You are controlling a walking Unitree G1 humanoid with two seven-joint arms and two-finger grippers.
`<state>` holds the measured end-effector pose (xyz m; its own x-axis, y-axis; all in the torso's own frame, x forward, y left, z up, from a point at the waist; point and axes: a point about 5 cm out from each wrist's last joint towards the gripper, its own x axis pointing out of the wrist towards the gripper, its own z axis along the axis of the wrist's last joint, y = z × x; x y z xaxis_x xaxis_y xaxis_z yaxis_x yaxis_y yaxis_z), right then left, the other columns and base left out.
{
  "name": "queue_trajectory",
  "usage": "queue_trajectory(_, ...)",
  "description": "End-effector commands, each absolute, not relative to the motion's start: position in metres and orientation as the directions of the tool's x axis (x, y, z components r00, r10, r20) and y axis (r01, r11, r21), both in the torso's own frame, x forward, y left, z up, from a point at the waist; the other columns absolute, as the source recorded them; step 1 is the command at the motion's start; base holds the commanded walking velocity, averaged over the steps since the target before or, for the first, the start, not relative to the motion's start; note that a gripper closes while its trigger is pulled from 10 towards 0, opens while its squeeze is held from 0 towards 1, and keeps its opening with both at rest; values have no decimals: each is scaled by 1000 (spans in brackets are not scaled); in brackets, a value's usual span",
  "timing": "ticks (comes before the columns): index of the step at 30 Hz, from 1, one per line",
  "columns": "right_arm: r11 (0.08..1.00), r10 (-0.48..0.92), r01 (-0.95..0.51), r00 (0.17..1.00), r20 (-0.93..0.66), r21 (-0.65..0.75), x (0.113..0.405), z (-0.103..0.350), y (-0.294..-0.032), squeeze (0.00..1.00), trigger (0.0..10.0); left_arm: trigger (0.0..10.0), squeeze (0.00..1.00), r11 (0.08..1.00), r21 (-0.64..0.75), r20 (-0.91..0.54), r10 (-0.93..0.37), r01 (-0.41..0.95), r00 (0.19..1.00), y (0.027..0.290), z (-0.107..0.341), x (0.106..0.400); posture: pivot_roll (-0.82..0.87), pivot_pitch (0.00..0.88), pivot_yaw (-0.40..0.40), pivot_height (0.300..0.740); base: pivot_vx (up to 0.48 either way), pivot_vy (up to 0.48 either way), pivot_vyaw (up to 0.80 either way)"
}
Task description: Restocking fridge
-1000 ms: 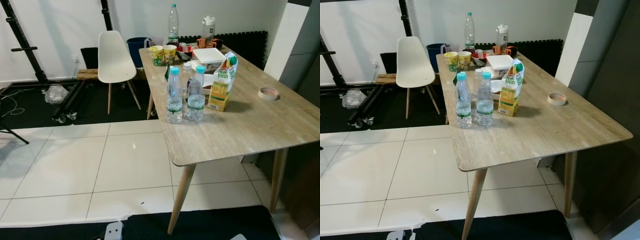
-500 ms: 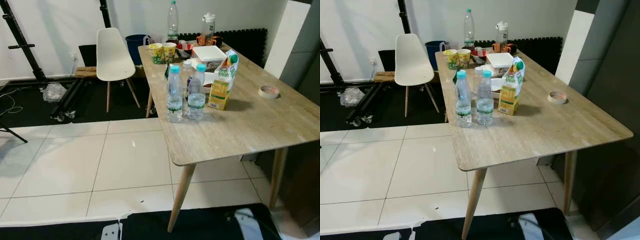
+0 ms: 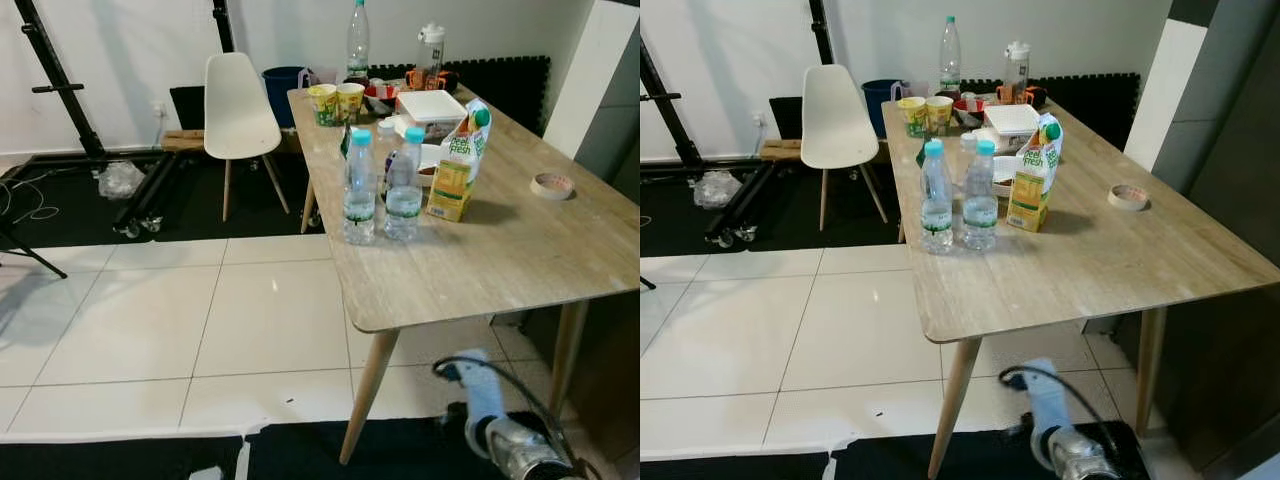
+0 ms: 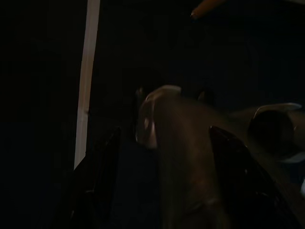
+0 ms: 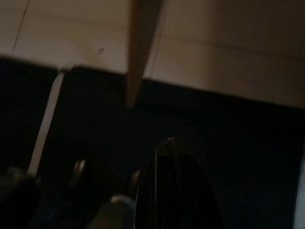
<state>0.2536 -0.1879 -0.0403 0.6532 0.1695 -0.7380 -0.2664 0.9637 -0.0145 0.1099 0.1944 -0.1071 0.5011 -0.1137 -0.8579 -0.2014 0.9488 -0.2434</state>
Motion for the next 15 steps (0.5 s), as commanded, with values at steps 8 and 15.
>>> queue_trajectory(8,927,125,-349,631,-766,-136,256,-37,-201,0,10000,10000,0,949,-244,-857,-115,-199,501,202,-108,97,44,1,31,740,0,0,0)
queue_trajectory(15,900,91,-392,599,-795,-192,250,-40,-210,0,10000,10000,0,952,-240,-856,-113,-192,505,208,-107,94,38,15,41,740,0,0,0)
